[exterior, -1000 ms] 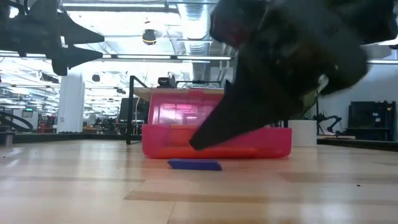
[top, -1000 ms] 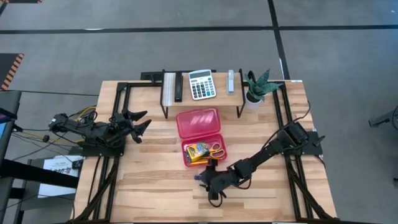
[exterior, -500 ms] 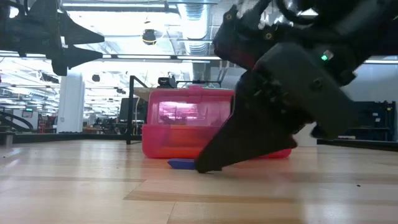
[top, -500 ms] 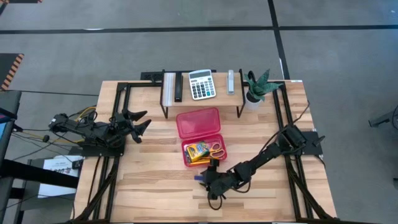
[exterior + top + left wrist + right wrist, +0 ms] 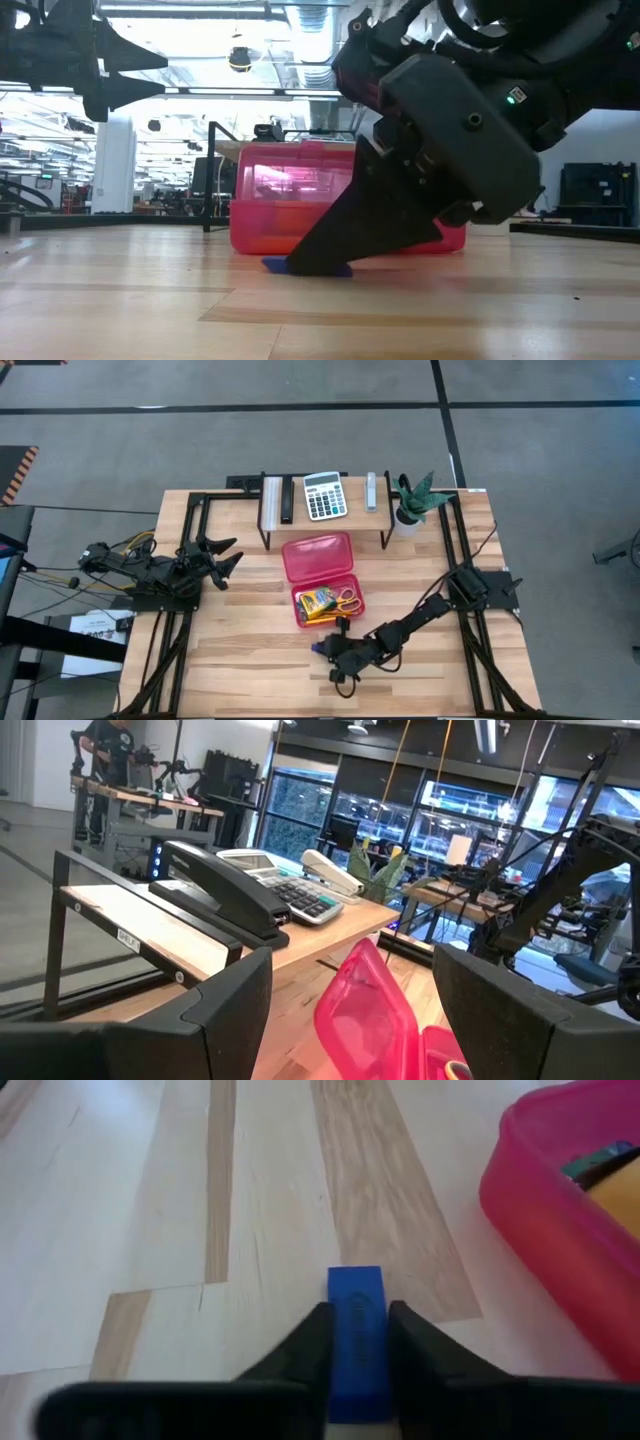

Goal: Pack school essentials
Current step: Put the blue eraser into the red supply box

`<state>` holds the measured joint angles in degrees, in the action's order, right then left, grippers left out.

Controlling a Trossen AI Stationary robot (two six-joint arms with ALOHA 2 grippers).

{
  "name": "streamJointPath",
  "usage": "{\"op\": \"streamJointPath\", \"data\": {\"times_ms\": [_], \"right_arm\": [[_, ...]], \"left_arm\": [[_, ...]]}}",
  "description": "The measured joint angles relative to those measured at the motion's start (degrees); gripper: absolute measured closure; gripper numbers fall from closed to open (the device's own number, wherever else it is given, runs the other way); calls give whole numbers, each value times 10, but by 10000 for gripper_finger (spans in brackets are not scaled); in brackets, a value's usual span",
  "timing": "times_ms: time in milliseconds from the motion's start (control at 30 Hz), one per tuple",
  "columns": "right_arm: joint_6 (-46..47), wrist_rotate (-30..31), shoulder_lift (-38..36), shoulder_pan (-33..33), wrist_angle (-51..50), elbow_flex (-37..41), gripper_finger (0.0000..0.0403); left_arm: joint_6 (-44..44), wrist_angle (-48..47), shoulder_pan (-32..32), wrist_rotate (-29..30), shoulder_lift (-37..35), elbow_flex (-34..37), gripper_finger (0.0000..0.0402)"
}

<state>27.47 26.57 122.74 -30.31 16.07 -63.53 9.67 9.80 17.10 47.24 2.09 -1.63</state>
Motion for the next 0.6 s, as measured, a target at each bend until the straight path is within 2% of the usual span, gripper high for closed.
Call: {"op": "streamJointPath", "data": {"times_ms": [100,167,433,600], "right_arm": [[-1,1,-3,-3,0,0,357],[-5,3,-7,-7,1,1,370],[-39,16,-50,-15,-19,4,367],[-74,29,-80,-13,-30,3,385]], "left_arm": [[0,0,0,0,0,0,139],[0,0,0,0,0,0,139],[0,0,0,1,0,0,139],[1,0,0,1,0,0,139]]}}
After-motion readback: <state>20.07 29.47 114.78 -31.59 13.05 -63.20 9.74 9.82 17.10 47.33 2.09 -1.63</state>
